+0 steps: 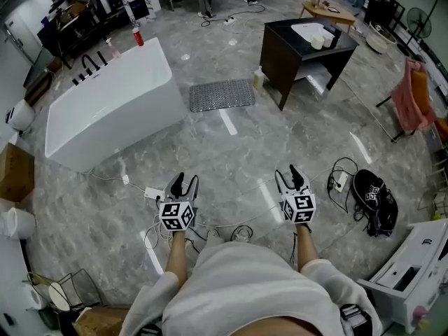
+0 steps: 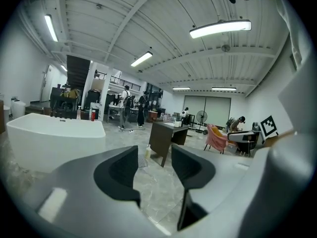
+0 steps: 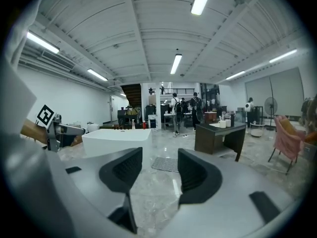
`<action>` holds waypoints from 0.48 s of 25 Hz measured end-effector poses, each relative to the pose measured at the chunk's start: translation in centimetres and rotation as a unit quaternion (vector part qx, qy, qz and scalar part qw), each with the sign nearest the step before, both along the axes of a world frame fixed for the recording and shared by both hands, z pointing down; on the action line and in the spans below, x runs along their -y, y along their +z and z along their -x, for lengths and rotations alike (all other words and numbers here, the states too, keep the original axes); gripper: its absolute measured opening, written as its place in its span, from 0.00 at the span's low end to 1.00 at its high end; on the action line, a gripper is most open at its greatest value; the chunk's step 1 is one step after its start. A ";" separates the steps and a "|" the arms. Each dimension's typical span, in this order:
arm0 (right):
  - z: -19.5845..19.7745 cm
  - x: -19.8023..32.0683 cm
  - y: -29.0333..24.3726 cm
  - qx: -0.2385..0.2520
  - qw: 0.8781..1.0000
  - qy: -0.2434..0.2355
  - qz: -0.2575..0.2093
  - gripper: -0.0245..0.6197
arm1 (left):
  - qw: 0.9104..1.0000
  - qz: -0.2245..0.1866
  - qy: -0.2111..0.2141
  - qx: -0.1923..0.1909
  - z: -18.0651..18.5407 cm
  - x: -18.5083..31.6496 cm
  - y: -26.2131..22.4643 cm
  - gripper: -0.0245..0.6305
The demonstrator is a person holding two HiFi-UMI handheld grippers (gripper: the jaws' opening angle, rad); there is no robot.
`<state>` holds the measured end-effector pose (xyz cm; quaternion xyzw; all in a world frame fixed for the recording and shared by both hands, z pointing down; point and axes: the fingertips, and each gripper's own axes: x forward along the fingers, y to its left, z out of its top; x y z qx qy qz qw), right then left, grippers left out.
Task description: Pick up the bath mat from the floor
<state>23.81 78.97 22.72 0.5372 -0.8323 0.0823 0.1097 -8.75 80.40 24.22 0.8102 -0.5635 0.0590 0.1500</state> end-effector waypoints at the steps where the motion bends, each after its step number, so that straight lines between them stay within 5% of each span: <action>1: -0.3 0.0 0.0 -0.002 1.000 -0.002 0.000 0.34 | 1.000 0.000 -0.002 -0.001 -0.4 -0.1 0.0 0.35; 12: -1.9 1.1 1.1 -0.009 1.000 -0.006 0.009 0.34 | 1.000 0.012 -0.008 0.003 -2.1 0.8 1.1 0.35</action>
